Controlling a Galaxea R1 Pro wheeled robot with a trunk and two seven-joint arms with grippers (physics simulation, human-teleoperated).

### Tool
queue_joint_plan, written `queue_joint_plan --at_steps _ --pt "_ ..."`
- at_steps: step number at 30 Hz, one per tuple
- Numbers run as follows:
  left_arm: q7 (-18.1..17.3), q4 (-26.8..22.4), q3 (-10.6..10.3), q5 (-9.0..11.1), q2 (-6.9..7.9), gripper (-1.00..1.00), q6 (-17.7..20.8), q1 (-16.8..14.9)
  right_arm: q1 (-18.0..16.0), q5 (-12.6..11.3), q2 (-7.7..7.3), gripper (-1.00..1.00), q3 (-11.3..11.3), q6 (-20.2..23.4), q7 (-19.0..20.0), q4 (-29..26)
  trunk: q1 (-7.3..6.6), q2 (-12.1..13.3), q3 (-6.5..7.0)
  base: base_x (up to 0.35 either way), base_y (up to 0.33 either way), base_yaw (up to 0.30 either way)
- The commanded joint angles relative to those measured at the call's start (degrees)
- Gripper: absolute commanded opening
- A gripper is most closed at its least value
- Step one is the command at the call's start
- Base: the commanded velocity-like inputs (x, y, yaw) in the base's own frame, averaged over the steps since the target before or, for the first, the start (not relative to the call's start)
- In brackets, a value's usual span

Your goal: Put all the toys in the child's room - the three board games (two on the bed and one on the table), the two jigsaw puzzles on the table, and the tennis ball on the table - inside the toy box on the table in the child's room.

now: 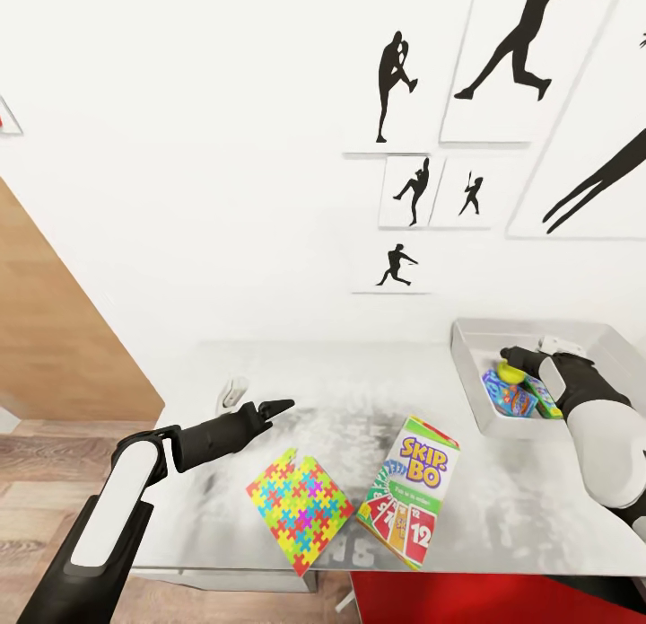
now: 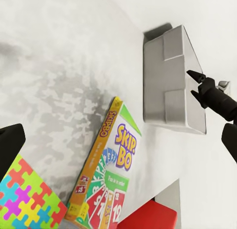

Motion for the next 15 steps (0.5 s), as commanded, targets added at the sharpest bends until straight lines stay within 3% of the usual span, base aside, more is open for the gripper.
queue_joint_plan --at_steps 1,8,11,15 --pt "0.6 -0.1 -0.1 0.6 0.04 1.0 0.1 0.0 0.0 0.5 0.04 1.0 -0.4 0.3 0.1 -0.1 0.02 -0.1 -0.09 0.0 0.0 0.0" --pt "0.6 -0.1 -0.1 0.6 0.04 1.0 0.1 0.0 0.3 0.6 0.08 1.0 -0.3 0.3 0.9 -2.9 0.02 -0.1 -0.09 0.0 0.0 0.0" --pt "0.6 -0.1 -0.1 0.6 0.05 1.0 0.0 0.0 1.4 0.6 0.13 1.0 -0.2 0.6 5.8 -9.2 0.02 -0.1 -0.09 0.0 0.0 0.0" --pt "0.6 -0.1 -0.1 0.6 0.05 1.0 0.0 0.0 4.6 0.6 0.36 1.0 -0.3 2.5 9.4 -17.2 0.02 -0.1 -0.09 0.0 0.0 0.0"
